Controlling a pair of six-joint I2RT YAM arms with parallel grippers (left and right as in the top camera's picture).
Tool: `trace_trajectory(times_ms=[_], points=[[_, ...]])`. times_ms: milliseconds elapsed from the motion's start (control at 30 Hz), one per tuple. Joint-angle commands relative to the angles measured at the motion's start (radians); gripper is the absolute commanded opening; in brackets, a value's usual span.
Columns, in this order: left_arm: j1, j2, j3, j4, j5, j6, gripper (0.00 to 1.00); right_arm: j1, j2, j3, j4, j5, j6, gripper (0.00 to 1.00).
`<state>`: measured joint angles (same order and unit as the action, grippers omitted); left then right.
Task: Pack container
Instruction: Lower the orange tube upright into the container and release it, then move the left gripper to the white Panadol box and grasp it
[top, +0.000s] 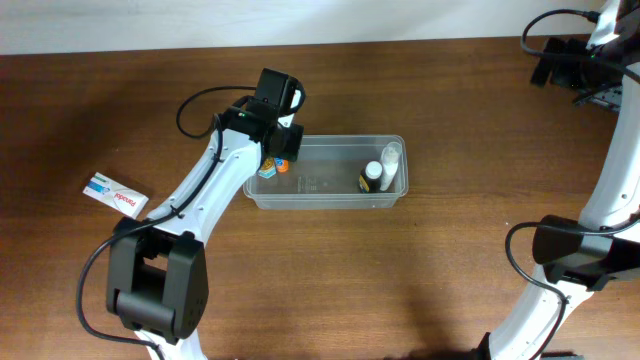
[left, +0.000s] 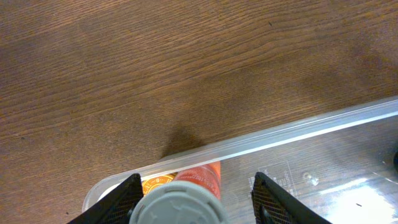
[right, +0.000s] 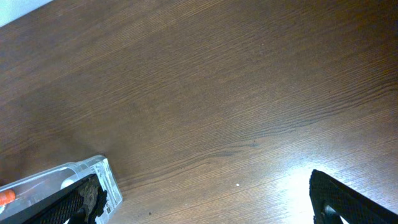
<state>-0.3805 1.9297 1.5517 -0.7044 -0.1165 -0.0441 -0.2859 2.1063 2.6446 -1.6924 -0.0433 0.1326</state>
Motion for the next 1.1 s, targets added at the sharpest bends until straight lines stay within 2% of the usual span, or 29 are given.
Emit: trace_trajectory(times_ms=[0,500,600,833,1033,1067], points=[[0.005,-0.011,-0.013,0.009,-0.011,0.011,0.58,-0.003,-0.034,0.016,-0.006,-0.002,0.003,0.98],[0.004,-0.034,0.052,0.009,-0.011,0.011,0.68,-0.003,-0.034,0.016,-0.006,-0.002,0.003,0.98],[0.004,-0.059,0.084,-0.008,-0.010,0.003,0.73,-0.003,-0.034,0.016,-0.006,-0.002,0.003,0.98],[0.026,-0.154,0.187,-0.179,-0.012,-0.051,0.86,-0.003,-0.034,0.016,-0.006,-0.002,0.003,0.98],[0.177,-0.263,0.199,-0.370,-0.016,-0.209,0.87,-0.003,-0.034,0.016,-0.006,-0.002,0.003,0.98],[0.216,-0.274,0.199,-0.401,-0.022,-0.252,0.92,-0.003,-0.034,0.016,-0.006,-0.002,0.003,0.98]])
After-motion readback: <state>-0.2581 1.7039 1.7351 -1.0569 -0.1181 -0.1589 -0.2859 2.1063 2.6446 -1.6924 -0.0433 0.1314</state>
